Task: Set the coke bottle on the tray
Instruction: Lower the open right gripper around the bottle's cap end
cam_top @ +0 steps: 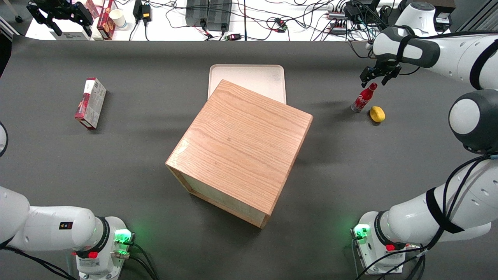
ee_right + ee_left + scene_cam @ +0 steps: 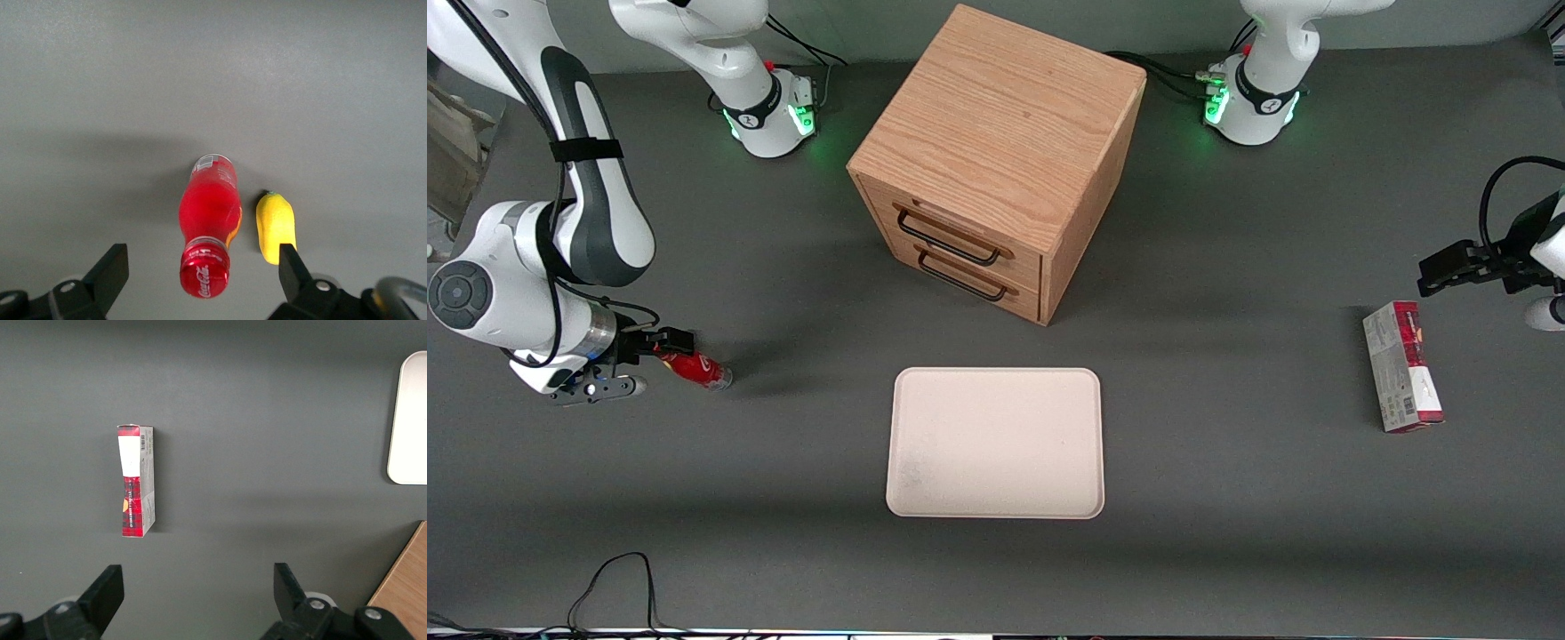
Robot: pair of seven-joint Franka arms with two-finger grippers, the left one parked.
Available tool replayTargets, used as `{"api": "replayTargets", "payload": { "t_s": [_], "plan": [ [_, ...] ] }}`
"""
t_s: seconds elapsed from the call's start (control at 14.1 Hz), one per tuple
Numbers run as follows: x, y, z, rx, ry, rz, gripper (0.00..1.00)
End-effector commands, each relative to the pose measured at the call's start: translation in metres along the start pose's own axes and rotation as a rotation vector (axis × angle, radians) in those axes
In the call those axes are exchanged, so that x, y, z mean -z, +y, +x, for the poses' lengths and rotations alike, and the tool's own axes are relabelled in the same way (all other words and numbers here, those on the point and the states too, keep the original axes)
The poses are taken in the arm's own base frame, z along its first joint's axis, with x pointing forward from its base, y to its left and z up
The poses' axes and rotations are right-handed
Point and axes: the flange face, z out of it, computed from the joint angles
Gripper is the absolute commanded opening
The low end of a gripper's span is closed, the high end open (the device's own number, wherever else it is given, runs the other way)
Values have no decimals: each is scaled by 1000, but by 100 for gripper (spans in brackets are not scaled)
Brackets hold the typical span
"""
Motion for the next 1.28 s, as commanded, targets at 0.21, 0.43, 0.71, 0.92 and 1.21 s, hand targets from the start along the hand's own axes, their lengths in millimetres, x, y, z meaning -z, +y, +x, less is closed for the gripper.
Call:
{"api": "replayTargets", "payload": {
  "t_s": [0.21, 0.43, 0.71, 0.92, 1.21],
  "plan": [
    [0, -9, -8, -13, 24, 6, 3],
    [0, -10, -8, -9, 24, 5, 0],
    [1, -10, -8, -11, 26, 5, 0],
    [25, -8, -9, -15, 19, 9, 0],
    [116, -5, 1, -20, -63, 24, 0]
  ]
}}
